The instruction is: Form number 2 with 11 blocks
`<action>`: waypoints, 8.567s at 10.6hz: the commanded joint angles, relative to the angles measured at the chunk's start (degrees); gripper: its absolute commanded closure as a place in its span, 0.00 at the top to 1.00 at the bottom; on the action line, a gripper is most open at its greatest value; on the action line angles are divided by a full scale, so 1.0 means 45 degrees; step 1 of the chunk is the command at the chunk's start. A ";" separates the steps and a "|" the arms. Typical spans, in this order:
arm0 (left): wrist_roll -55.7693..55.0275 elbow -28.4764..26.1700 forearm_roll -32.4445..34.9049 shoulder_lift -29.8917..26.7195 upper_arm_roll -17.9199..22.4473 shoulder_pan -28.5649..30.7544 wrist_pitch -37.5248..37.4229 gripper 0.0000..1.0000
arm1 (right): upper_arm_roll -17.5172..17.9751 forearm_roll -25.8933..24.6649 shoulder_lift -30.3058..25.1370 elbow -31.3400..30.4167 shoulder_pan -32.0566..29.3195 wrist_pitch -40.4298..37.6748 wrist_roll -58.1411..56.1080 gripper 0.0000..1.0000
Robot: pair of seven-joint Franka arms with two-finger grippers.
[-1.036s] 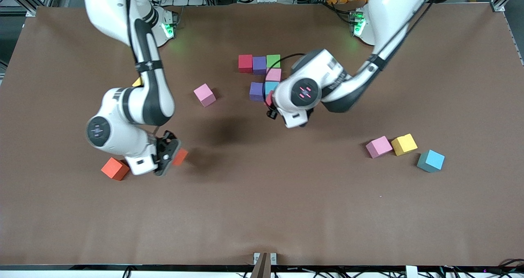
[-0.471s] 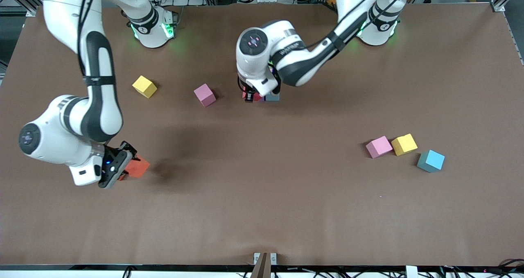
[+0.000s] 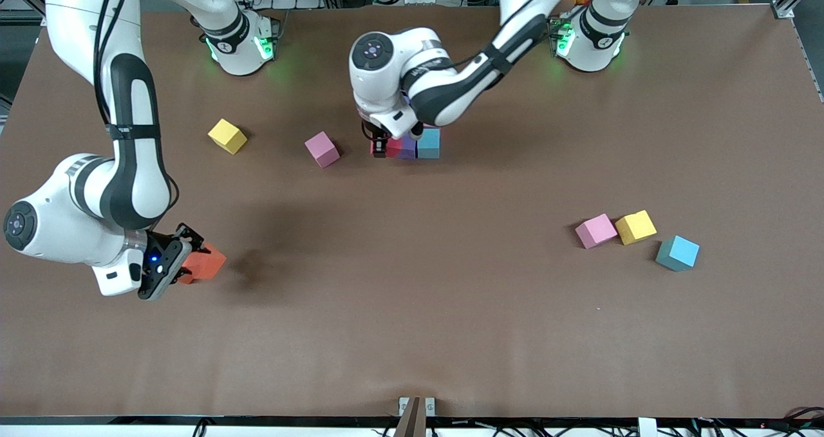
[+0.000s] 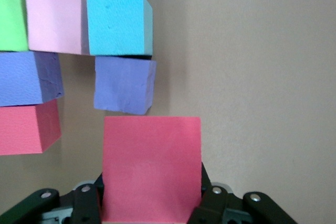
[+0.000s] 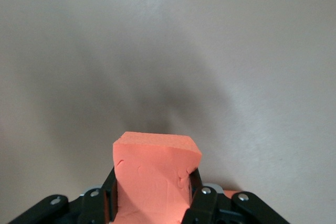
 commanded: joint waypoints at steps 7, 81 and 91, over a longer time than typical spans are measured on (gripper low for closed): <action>-0.1603 0.1092 0.0321 0.1452 0.2527 -0.3648 0.0278 0.27 | 0.1378 -0.0603 0.0007 0.0401 -0.1568 -0.0382 0.0392 0.13; 2.7261 -0.5253 -0.0697 -0.3997 0.2546 0.9433 0.0763 1.00 | -0.2685 -0.0427 -0.1789 -0.6686 1.2902 0.7838 2.0291 0.07; 2.7381 -0.6545 -0.0812 -0.3274 0.2527 1.0003 0.3286 1.00 | -0.2626 -0.0427 -0.1127 -0.7841 1.5071 0.9482 2.2774 0.06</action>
